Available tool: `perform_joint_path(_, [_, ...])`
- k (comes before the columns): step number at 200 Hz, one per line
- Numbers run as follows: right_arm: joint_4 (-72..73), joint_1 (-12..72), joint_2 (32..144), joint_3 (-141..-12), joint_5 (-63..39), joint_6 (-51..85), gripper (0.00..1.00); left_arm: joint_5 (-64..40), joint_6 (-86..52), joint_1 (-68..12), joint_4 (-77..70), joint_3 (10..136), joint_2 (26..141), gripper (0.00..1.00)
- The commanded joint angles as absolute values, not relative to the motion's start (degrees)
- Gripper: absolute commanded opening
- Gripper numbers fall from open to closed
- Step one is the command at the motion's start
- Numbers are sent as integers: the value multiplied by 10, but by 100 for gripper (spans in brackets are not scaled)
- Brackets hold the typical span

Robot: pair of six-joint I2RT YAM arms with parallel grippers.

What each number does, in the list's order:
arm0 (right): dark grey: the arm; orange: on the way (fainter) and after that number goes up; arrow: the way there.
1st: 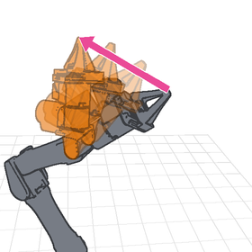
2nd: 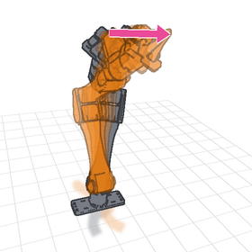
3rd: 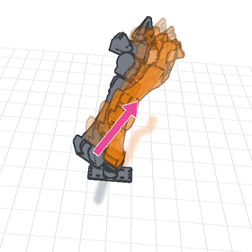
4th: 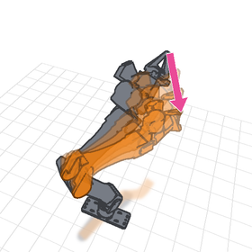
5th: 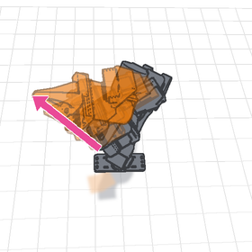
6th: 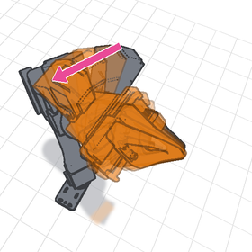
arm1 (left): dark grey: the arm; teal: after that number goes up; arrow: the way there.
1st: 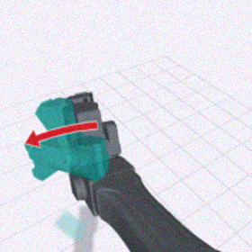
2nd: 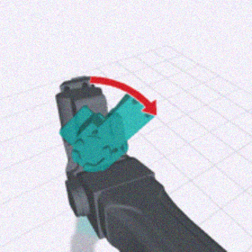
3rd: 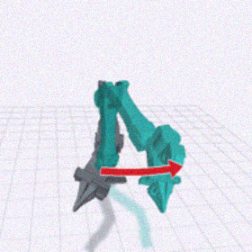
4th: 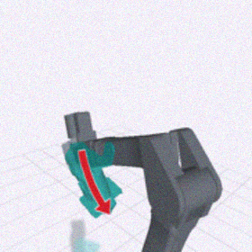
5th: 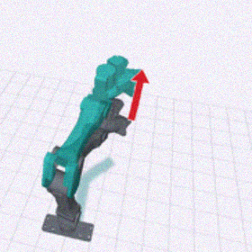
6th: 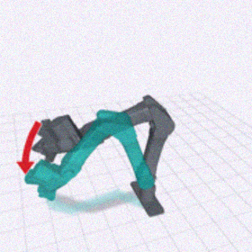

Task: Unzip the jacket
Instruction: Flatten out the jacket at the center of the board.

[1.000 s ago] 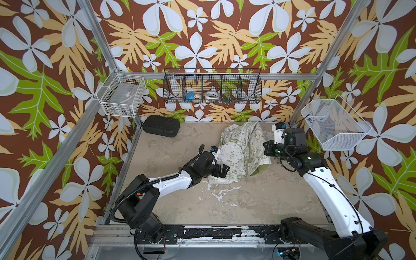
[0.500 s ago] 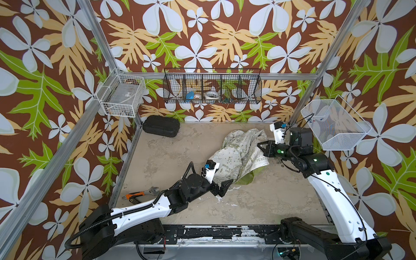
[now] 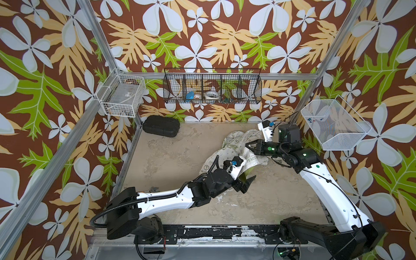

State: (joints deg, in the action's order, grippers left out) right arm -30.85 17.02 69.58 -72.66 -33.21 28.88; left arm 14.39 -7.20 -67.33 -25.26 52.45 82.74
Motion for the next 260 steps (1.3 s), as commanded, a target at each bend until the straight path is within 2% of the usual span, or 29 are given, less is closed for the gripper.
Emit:
perform_joint_path(1, [-285,184,699,-732,-342,319,0,226,-84,-685,-253,542,857,100])
perform_joint_path(33, [-280,194,695,-727,-347,336,0,358,-119,-688,-246,576,899,99])
perform_joint_path(46, [-274,194,692,-726,-356,343,0,406,-126,-688,-231,603,920,91])
perform_joint_path(56, [-274,194,690,-728,-357,348,0,430,-122,-687,-217,627,939,80])
perform_joint_path(67, [-276,194,687,-735,-356,350,0,449,-120,-687,-201,647,955,64])
perform_joint_path(77, [-291,192,685,-747,-343,342,1,454,-108,-687,-196,658,961,41])
perform_joint_path(84, [-308,187,685,-759,-325,332,12,456,-100,-686,-191,661,959,23])
perform_joint_path(92, [-324,172,681,-768,-311,317,33,460,-93,-683,-184,663,951,0])
perform_joint_path(98, [-334,150,679,-774,-307,308,50,473,-94,-680,-174,661,942,0])
perform_joint_path(105, [-338,111,672,-773,-307,305,61,480,-93,-671,-163,655,927,0])
perform_joint_path(138, [-292,-93,647,-693,-314,331,84,458,-90,-610,-124,592,817,0])
perform_joint_path(158, [-239,-120,669,-603,-335,360,90,451,-51,-590,-133,543,743,0])
perform_joint_path(186, [-135,-124,724,-486,-268,401,91,452,-31,-570,-130,500,668,0])
perform_joint_path(207, [-116,-125,820,-487,-232,399,91,448,-37,-563,-110,487,637,0])
perform_joint_path(224, [-107,-123,879,-488,-268,421,90,446,-44,-563,-92,484,625,0])
perform_joint_path(233, [-95,-115,876,-470,-277,438,90,447,-45,-562,-83,484,622,0])
perform_joint_path(260, [-131,-64,815,-439,-199,434,92,445,-44,-562,-78,475,612,0])
